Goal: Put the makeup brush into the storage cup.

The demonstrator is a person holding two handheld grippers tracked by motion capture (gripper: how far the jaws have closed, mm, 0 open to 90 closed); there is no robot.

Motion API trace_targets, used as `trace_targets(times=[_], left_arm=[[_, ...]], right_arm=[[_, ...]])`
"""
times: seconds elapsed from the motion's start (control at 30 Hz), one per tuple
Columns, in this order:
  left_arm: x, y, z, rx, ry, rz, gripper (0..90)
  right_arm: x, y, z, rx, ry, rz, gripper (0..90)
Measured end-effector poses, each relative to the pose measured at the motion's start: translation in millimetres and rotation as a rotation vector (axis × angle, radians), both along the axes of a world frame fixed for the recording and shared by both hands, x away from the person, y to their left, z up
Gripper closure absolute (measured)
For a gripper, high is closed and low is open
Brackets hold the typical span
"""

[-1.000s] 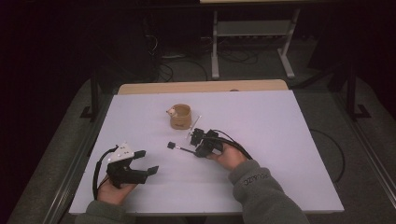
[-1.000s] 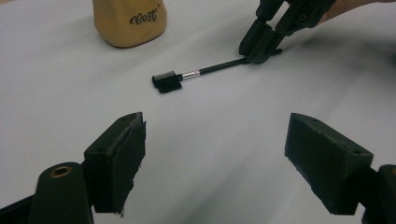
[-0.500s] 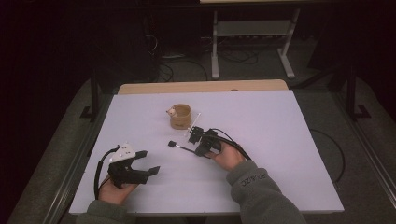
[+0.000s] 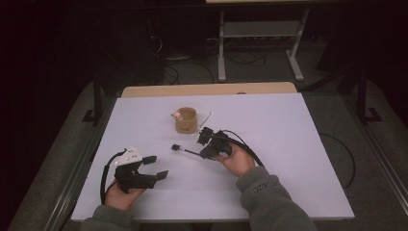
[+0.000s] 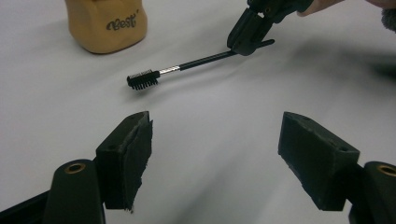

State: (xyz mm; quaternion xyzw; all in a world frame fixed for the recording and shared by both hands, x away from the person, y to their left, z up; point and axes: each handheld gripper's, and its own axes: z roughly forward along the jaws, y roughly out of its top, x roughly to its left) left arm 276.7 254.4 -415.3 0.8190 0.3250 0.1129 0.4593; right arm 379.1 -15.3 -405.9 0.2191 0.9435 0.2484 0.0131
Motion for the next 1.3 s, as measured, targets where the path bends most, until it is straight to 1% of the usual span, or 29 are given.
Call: trace_targets(times=[0.13, 0.17, 0.23, 0.27, 0.3, 0.33, 0.37, 0.4, 0.47, 0.5, 0.53, 0.57, 0.6, 0.63, 0.67, 0.7, 0.77, 0.8, 0.83, 0.87, 0.9, 0.97, 1.0, 1.03, 1.07, 1.1, 1.2, 1.23, 1.3], left_arm=[[3.0, -5.4, -0.9, -0.01, 0.009, -0.016, 30.1], [5.2, -9.4, -2.0, -0.016, 0.018, -0.025, 31.0], [6.5, -11.5, -2.5, -0.014, 0.031, -0.029, 33.5], [9.9, -15.5, -4.2, -0.019, 0.044, -0.045, 35.7], [9.9, -15.5, -4.2, -0.019, 0.044, -0.045, 37.0], [12.8, -20.0, -5.4, -0.036, 0.069, -0.048, 38.1], [12.8, -20.0, -5.4, -0.036, 0.069, -0.048, 39.4], [15.4, -21.3, -5.8, -0.049, 0.074, -0.059, 40.3], [19.2, -24.2, -6.2, -0.078, 0.089, -0.065, 41.1], [21.4, -25.9, -7.1, -0.098, 0.093, -0.07, 42.3], [23.6, -26.5, -7.3, -0.103, 0.098, -0.077, 43.6], [26.2, -28.1, -8.3, -0.127, 0.109, -0.081, 46.1], [29.3, -30.0, -9.3, -0.174, 0.132, -0.077, 46.6], [30.7, -30.4, -9.0, -0.191, 0.146, -0.079, 47.5], [31.6, -31.4, -8.7, -0.212, 0.16, -0.08, 48.6], [31.6, -31.4, -8.7, -0.212, 0.16, -0.08, 49.3], [34.5, -33.3, -7.3, -0.249, 0.162, -0.09, 50.7], [34.9, -33.8, -6.8, -0.272, 0.176, -0.089, 50.7], [36.5, -33.8, -6.2, -0.292, 0.179, -0.092, 51.9], [37.4, -34.3, -4.7, -0.303, 0.186, -0.088, 54.7], [38.5, -34.2, -4.4, -0.304, 0.178, -0.096, 54.7], [39.4, -35.3, -1.6, -0.325, 0.188, -0.1, 59.1], [39.4, -35.3, -1.6, -0.325, 0.188, -0.1, 60.3], [39.2, -35.6, -0.9, -0.345, 0.197, -0.096, 61.6], [39.7, -34.9, -0.4, -0.35, 0.199, -0.1, 63.1], [40.2, -33.8, 0.1, -0.362, 0.199, -0.107, 66.1], [40.5, -33.4, 0.0, -0.367, 0.201, -0.108, 73.9], [41.3, -32.7, 0.1, -0.392, 0.225, -0.125, 76.8], [41.3, -32.7, 0.4, -0.403, 0.229, -0.131, 78.5]], right_arm=[[-1.9, -3.4, 2.6, 0.009, -0.008, 0.001, 85.5], [-3.8, -6.9, 6.5, 0.036, -0.014, -0.001, 85.5], [-4.7, -8.1, 8.4, 0.047, -0.019, 0.001, 85.4], [-7.8, -11.2, 14.2, 0.083, -0.023, 0.004, 85.4], [-7.8, -11.2, 14.2, 0.083, -0.023, 0.004, 85.4], [-11.8, -13.5, 20.1, 0.109, -0.038, 0.009, 85.4], [-11.8, -13.5, 20.1, 0.109, -0.038, 0.009, 85.4], [-16.4, -15.4, 25.5, 0.149, -0.057, 0.027, 85.4], [-19.5, -16.1, 28.2, 0.151, -0.066, 0.033, 85.4], [-22.5, -16.8, 30.3, 0.164, -0.076, 0.041, 85.4], [-26.2, -17.4, 32.5, 0.178, -0.079, 0.043, 85.4], [-33.1, -18.5, 36.7, 0.199, -0.103, 0.058, 85.4], [-35.0, -19.0, 37.6, 0.207, -0.108, 0.066, 85.3], [-38.1, -19.0, 38.4, 0.214, -0.112, 0.068, 85.3], [-40.2, -19.2, 38.4, 0.215, -0.125, 0.078, 85.3], [-42.9, -19.1, 38.2, 0.219, -0.122, 0.075, 85.3], [-46.7, -19.5, 36.2, 0.219, -0.132, 0.081, 85.3], [-46.7, -19.5, 36.2, 0.219, -0.132, 0.081, 85.3], [-49.2, -18.8, 35.8, 0.226, -0.12, 0.069, 85.3], [-52.1, -18.3, 32.4, 0.227, -0.129, 0.077, 85.3], [-52.1, -18.3, 32.4, 0.227, -0.129, 0.077, 85.3], [-54.4, -17.1, 28.5, 0.232, -0.129, 0.092, 85.3], [-54.4, -17.1, 28.5, 0.232, -0.129, 0.092, 85.3], [-55.1, -15.9, 26.7, 0.221, -0.139, 0.108, 85.3], [-56.4, -15.0, 26.1, 0.212, -0.141, 0.109, 85.3], [-56.7, -14.3, 24.8, 0.211, -0.15, 0.118, 85.3], [-57.4, -13.2, 23.7, 0.211, -0.158, 0.129, 85.3], [-56.6, -13.0, 22.7, 0.207, -0.169, 0.139, 85.3], [-57.2, -12.5, 22.3, 0.203, -0.163, 0.138, 85.3]])
